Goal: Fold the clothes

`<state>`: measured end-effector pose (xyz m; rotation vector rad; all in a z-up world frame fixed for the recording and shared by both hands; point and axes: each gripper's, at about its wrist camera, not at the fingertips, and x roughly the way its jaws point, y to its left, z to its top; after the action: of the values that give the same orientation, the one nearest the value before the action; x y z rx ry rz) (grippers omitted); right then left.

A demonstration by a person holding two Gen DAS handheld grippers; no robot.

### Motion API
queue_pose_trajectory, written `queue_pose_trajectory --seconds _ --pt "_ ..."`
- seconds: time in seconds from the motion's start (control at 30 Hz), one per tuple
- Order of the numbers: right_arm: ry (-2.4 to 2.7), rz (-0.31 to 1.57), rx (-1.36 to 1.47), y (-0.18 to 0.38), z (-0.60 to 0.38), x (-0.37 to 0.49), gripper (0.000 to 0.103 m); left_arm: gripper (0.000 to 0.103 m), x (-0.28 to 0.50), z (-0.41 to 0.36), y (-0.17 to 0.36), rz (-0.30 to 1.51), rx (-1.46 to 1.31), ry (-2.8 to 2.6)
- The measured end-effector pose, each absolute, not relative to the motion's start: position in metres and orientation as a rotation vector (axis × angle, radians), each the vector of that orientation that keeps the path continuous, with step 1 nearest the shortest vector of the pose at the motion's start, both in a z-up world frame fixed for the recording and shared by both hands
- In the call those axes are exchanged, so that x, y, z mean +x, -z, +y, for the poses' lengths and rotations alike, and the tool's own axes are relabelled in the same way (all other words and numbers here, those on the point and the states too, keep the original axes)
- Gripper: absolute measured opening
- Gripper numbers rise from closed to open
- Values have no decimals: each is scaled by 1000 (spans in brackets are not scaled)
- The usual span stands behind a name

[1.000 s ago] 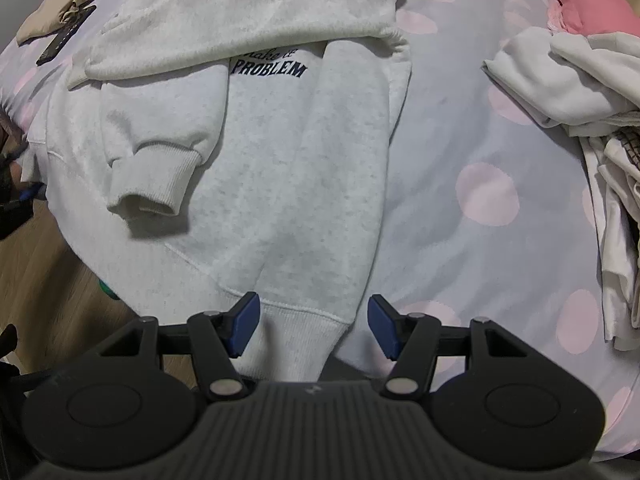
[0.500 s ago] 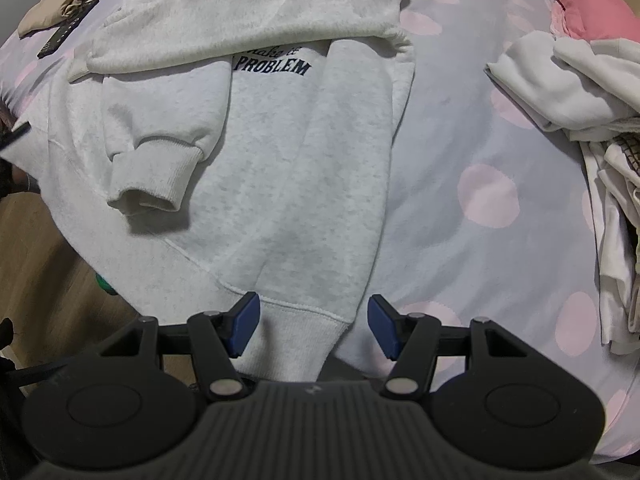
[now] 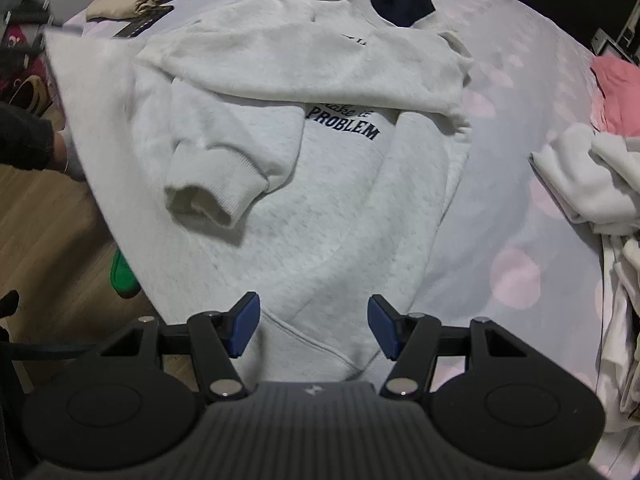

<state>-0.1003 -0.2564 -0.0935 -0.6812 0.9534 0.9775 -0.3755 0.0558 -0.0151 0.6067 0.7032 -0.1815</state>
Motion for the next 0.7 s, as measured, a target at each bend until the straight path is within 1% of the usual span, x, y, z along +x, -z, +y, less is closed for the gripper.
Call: queue_pose_trajectory --seconds 0.17,0.4,0.57,0.7 --pt "-990 928 -688 94 -259 -101 63 4 -311 73 -1 698 451 144" --pt "-1004 890 -722 94 -260 -110 63 4 -305 69 -3 715 378 144" --pt "-1039 794 -802 92 -244 -126 63 4 -297 91 -11 727 236 108" --pt "-1116 698 -889 95 -229 -151 68 4 -291 95 -16 723 215 103"
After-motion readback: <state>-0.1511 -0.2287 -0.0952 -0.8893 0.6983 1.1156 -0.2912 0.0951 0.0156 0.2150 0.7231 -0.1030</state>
